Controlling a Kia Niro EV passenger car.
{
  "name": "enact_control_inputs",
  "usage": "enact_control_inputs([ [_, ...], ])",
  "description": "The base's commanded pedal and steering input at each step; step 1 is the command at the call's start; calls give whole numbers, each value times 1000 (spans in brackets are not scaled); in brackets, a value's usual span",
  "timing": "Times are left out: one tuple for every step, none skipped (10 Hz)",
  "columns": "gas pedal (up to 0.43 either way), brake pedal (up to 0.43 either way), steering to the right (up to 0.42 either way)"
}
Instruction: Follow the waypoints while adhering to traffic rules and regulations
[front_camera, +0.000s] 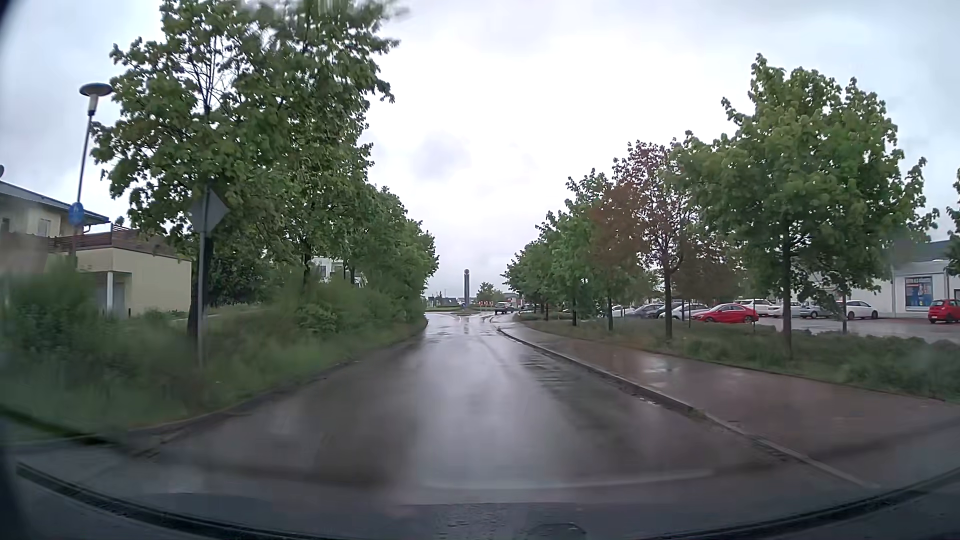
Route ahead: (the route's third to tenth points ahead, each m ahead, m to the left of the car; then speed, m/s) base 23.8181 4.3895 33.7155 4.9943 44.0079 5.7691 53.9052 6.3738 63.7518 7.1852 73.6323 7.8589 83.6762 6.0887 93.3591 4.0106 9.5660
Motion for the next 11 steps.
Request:
enact_control_inputs([
  [177, 0, -10],
  [177, 0, -10],
  [177, 0, -10],
  [177, 0, -10],
  [177, 0, -10],
  [169, 0, -11],
  [157, 0, -13],
  [157, 0, -15],
  [157, 0, -15],
  [157, 0, -15],
  [157, 0, -15],
])
